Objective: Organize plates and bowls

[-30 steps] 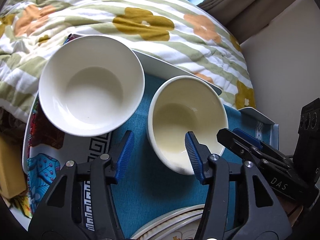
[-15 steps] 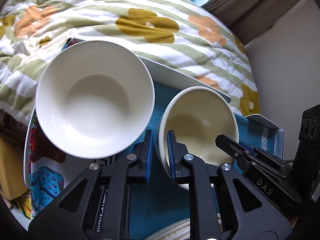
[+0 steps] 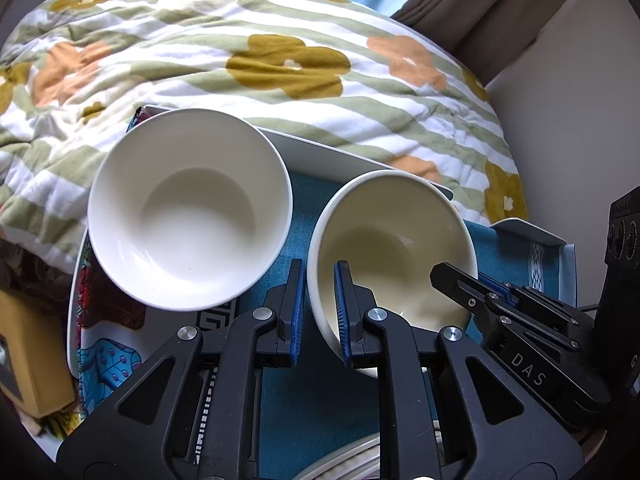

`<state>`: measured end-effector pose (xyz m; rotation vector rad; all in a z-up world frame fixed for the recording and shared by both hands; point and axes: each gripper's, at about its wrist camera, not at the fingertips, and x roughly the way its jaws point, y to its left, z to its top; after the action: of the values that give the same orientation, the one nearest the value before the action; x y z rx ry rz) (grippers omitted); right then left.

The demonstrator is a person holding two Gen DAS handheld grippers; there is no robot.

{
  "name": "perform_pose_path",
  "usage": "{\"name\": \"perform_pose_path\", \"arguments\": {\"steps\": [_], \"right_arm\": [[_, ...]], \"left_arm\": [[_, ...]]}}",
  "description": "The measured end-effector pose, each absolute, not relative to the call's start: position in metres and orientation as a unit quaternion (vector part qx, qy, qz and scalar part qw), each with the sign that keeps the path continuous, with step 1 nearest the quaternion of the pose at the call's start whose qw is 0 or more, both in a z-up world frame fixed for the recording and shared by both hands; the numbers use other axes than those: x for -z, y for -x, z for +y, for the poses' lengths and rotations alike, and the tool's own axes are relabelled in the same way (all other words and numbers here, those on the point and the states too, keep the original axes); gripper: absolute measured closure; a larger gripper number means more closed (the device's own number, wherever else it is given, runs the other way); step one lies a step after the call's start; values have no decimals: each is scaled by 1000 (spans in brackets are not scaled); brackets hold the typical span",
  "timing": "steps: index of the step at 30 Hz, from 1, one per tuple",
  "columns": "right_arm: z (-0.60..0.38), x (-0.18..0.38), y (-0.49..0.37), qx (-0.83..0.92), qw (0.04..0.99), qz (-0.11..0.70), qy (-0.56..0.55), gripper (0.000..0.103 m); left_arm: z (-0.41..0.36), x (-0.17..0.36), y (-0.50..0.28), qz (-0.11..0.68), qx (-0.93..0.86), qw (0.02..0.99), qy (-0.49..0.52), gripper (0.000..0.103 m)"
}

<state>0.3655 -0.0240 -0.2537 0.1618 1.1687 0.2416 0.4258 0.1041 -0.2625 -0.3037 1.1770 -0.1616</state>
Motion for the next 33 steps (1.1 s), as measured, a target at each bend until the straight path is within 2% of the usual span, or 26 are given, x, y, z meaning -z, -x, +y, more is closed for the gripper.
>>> {"name": "perform_pose_path", "arguments": {"steps": [6,15,23,33], "right_arm": [[-28,238,-357,-114,831,539,-77,90],[-55,185,-319,-125,846,512,-81,90],[-114,139,-257,-124,863,483,-74,90],[-221,127,-176,-107,867,482,-70,90]], "left_arm": [[99,241,-414,541,82,826,137,91],[67,175,-371,503,98,850,124,91],[-7,132,-304,480,105,864,110,91],[-131,123,-233,481,127,863,91,91]]}}
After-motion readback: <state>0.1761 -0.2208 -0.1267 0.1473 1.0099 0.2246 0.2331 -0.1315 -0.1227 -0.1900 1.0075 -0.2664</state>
